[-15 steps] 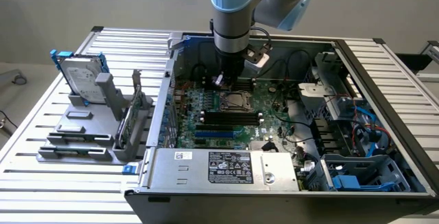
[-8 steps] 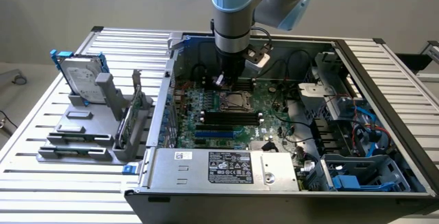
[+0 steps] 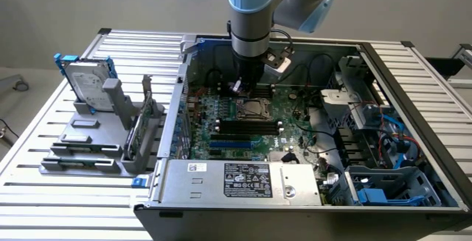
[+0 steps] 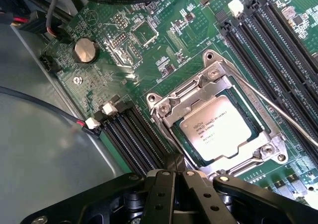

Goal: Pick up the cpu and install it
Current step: 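Install the first cpu locking lever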

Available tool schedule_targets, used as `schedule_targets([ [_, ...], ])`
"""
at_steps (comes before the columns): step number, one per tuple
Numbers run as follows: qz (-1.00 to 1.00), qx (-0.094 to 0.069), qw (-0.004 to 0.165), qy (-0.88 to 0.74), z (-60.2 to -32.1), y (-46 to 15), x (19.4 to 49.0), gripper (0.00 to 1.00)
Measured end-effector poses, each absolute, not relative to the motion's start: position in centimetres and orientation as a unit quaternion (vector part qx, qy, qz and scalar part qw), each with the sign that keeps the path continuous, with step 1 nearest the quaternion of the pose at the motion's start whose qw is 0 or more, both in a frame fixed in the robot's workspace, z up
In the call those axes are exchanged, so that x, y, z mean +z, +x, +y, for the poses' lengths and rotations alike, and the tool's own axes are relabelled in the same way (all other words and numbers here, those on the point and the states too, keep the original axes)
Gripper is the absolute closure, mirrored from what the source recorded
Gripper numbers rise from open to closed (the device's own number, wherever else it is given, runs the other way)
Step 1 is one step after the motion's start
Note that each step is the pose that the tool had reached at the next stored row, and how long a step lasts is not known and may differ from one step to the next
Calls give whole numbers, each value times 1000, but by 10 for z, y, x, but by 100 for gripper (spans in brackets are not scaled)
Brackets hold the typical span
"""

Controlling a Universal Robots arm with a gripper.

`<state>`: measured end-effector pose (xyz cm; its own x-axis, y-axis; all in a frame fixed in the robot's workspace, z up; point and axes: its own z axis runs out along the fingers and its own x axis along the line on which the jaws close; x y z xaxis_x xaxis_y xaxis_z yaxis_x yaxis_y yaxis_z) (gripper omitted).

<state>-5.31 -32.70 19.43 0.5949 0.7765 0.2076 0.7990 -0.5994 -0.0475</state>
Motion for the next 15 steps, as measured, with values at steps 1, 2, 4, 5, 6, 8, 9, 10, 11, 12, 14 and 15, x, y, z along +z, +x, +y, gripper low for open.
schedule_targets([
  [1, -442, -83, 68, -890, -327, -53, 194, 89],
  [2, -442, -83, 68, -890, -327, -53, 194, 89],
  [4, -442, -83, 68, -890, -327, -52, 194, 89],
  [5, -442, -83, 68, -890, -327, -52, 194, 89],
  [6, -442, -83, 68, -890, -327, -52, 194, 89],
  [8, -442, -83, 68, -890, -327, -51, 194, 89],
  [9, -442, -83, 67, -890, -327, -51, 194, 89],
  [10, -442, -83, 67, -890, -327, -51, 194, 89],
  [11, -442, -83, 67, -890, -327, -51, 194, 89],
  [12, -442, -83, 67, -890, -327, -51, 193, 89],
  [14, -442, -84, 67, -890, -327, -50, 193, 89],
  [15, -442, -84, 67, -890, -327, -50, 193, 89],
])
